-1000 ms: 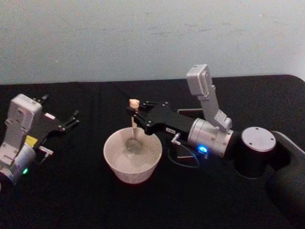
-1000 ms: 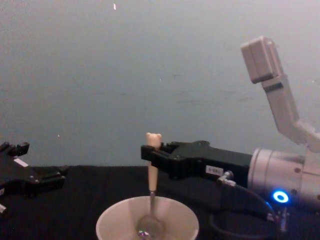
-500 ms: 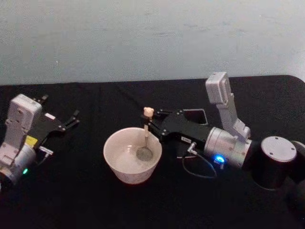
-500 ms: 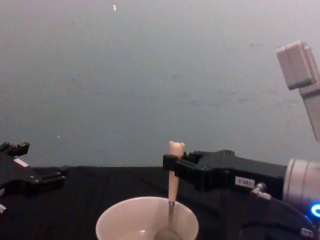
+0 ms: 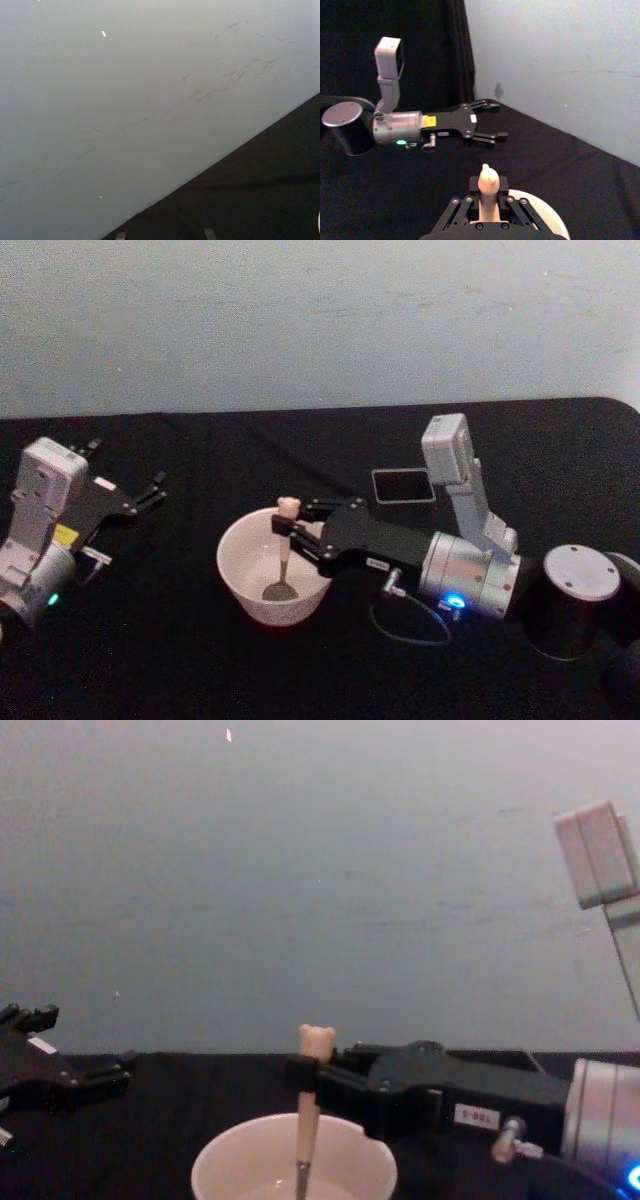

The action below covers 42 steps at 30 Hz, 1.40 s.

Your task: Pick up the stirring spoon with one hand, stir inside the cup, then place it back in its original position.

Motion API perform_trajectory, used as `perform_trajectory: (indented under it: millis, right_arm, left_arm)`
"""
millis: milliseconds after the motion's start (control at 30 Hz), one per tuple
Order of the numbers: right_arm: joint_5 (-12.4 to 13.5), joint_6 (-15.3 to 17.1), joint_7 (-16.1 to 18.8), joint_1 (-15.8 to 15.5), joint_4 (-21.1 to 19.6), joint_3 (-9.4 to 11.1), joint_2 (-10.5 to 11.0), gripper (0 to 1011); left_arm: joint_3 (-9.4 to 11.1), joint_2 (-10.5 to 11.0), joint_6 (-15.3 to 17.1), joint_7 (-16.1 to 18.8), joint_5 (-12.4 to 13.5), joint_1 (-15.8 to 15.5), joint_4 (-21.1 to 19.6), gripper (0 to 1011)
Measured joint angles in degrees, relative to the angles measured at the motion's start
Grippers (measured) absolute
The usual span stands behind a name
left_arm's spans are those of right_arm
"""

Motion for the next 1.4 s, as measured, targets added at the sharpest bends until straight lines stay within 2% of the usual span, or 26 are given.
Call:
perform_trajectory:
  millis: [233, 467, 667, 833, 1100, 1400]
  right_arm:
    - [-0.10, 0.06, 0.25, 1.15, 0.72, -1.65, -1.02, 203]
    - [-1.39, 0.74, -1.31, 4.09, 4.55, -2.93, -3.74, 203]
    - [-2.38, 0.61, -2.58, 6.07, 7.45, -2.85, -5.42, 203]
    - [-3.08, 0.21, -4.22, 6.99, 8.91, -1.67, -5.97, 203]
    - [-3.95, 0.29, -5.79, 6.86, 9.29, 0.00, -5.51, 203]
    - [-4.33, 0.94, -4.97, 4.11, 5.19, 1.38, -2.16, 203]
  left_arm:
    - [0.00, 0.00, 0.00, 0.00, 0.00, 0.00, 0.00, 1002]
    - [0.00, 0.00, 0.00, 0.00, 0.00, 0.00, 0.00, 1001]
    - [0.00, 0.00, 0.00, 0.00, 0.00, 0.00, 0.00, 1001]
    - [0.00, 0.00, 0.00, 0.00, 0.00, 0.00, 0.00, 1001]
    - [0.00, 0.00, 0.00, 0.00, 0.00, 0.00, 0.00, 1002]
    - [0.00, 0.00, 0.00, 0.00, 0.00, 0.00, 0.00, 1001]
